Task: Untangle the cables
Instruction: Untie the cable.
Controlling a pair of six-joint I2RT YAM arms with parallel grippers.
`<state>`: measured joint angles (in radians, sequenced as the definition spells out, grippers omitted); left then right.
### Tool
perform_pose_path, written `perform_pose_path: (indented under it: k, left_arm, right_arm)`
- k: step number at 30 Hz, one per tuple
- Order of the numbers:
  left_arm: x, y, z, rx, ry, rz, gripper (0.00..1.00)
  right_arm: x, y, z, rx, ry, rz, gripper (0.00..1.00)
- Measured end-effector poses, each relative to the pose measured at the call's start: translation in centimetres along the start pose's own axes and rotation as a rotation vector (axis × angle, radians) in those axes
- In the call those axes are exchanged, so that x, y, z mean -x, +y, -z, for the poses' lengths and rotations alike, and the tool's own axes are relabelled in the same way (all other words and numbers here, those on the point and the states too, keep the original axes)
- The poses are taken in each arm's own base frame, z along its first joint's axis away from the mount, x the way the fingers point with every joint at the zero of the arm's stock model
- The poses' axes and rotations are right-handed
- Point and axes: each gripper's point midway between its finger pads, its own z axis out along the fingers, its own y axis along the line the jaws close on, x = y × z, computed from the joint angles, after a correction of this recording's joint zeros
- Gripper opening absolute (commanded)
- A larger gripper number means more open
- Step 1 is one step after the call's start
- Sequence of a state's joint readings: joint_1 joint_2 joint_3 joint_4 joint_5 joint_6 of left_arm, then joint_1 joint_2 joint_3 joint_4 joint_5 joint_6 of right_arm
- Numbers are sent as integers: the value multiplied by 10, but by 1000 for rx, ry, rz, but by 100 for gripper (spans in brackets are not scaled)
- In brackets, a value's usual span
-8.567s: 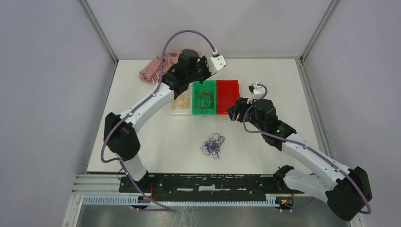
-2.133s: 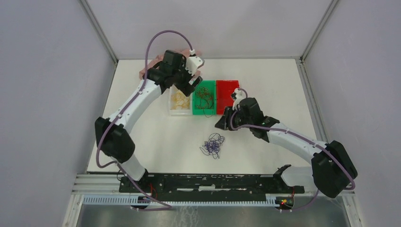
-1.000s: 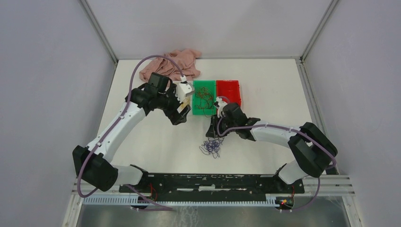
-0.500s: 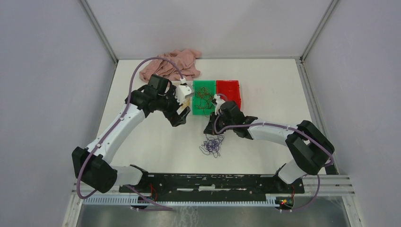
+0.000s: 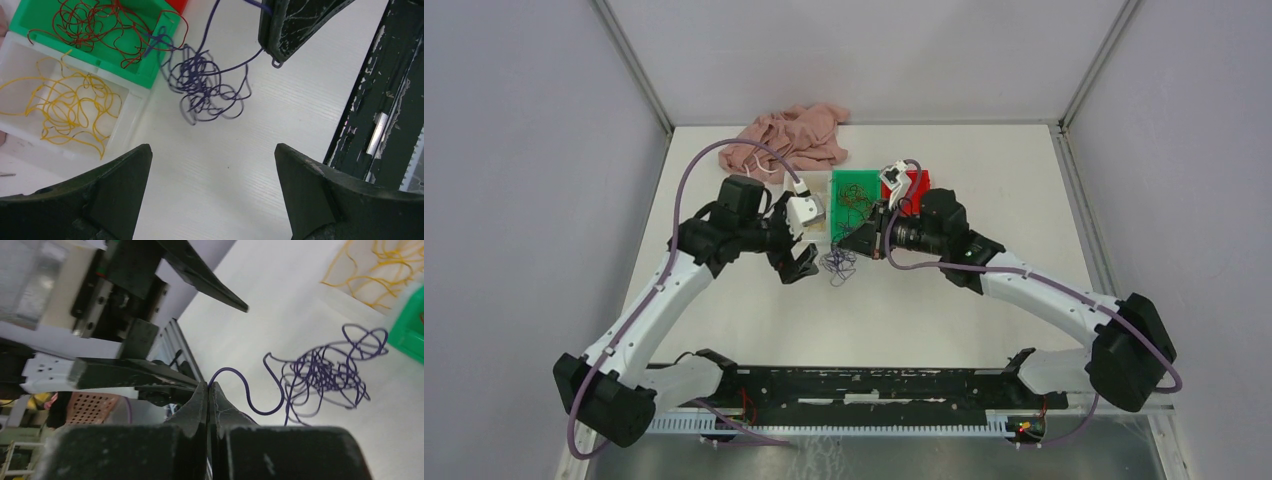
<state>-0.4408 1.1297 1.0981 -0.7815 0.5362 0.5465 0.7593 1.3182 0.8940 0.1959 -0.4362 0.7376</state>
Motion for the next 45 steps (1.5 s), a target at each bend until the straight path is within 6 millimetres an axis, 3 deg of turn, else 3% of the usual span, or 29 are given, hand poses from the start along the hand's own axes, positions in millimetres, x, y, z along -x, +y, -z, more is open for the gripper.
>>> perform_pose_path:
  k: [4,12,19,27,30,32,37,42,43,45]
  left_arm:
    - [4,-7,3,1,-65,-25,98]
    - [22,-25,4,-41,-234,-27,82]
    - [41,-40,-3,-135,-326,44,77]
    - [59,-42,-6,-172,-387,74,52]
    - [61,-41,-6,-169,-397,66,26]
    - [63,-41,-5,-170,-402,61,16]
    - [63,-43,-5,-179,-403,60,3]
    - [61,-47,-5,-202,-396,65,3]
    - [60,-48,-5,-203,-394,63,3]
    - [60,-48,-5,-203,-392,52,3]
  right_arm:
    - [11,27,8,96,-25,-8,0]
    - [14,50,11,198,-14,-57,0]
    - [21,71,16,285,-16,-79,0]
    - [28,89,20,360,-16,-97,0]
    - [32,95,21,380,-14,-104,0]
    - [34,98,20,394,-13,-106,0]
    - [37,104,21,413,-9,-113,0]
    - [38,105,22,414,-4,-115,0]
    - [38,105,22,413,-2,-115,3]
    - [37,105,22,408,4,-113,21]
